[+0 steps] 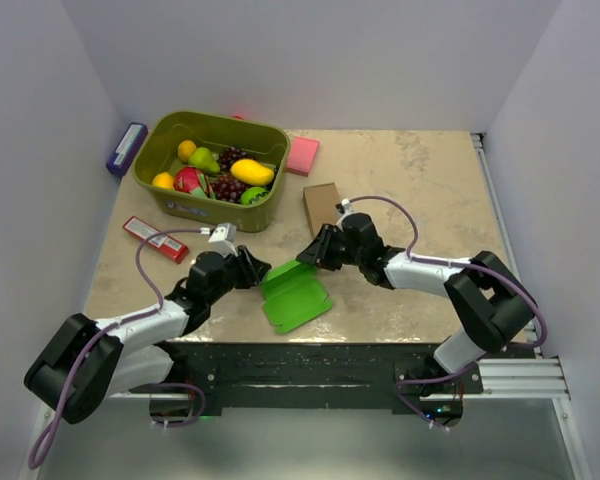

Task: Fold the paper box

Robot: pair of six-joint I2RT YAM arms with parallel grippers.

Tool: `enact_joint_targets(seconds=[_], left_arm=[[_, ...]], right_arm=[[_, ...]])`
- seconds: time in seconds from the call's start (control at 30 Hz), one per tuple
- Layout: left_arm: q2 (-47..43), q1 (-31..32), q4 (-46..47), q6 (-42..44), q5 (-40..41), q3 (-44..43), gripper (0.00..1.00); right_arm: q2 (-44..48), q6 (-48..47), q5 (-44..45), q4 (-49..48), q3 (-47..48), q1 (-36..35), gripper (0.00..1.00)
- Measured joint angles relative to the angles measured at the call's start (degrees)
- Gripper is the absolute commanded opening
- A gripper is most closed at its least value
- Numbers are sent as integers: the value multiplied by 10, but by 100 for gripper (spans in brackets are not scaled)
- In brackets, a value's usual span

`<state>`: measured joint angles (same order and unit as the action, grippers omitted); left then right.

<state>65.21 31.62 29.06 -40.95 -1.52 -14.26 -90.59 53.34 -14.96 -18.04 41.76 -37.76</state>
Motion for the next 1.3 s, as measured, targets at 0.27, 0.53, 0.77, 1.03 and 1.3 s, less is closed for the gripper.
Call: enact_joint_targets(seconds=[0.27, 0.53, 0.77, 1.03, 1.3], left_arm=[[11, 0, 12, 0, -3, 5, 40], [26, 0, 30, 0, -13, 6, 61], [-9, 0, -45, 18, 3, -55, 78], [-68, 0, -80, 28, 17, -108, 74], [-31, 0, -68, -6, -20, -48, 69]], right_arm=[[13, 62, 0, -65, -48, 0, 17], [14, 99, 4, -103, -67, 0, 6], [37, 113, 27, -116, -96, -1, 0], [98, 139, 95, -124, -153, -1, 0], [150, 168, 156, -130, -196, -1, 0]])
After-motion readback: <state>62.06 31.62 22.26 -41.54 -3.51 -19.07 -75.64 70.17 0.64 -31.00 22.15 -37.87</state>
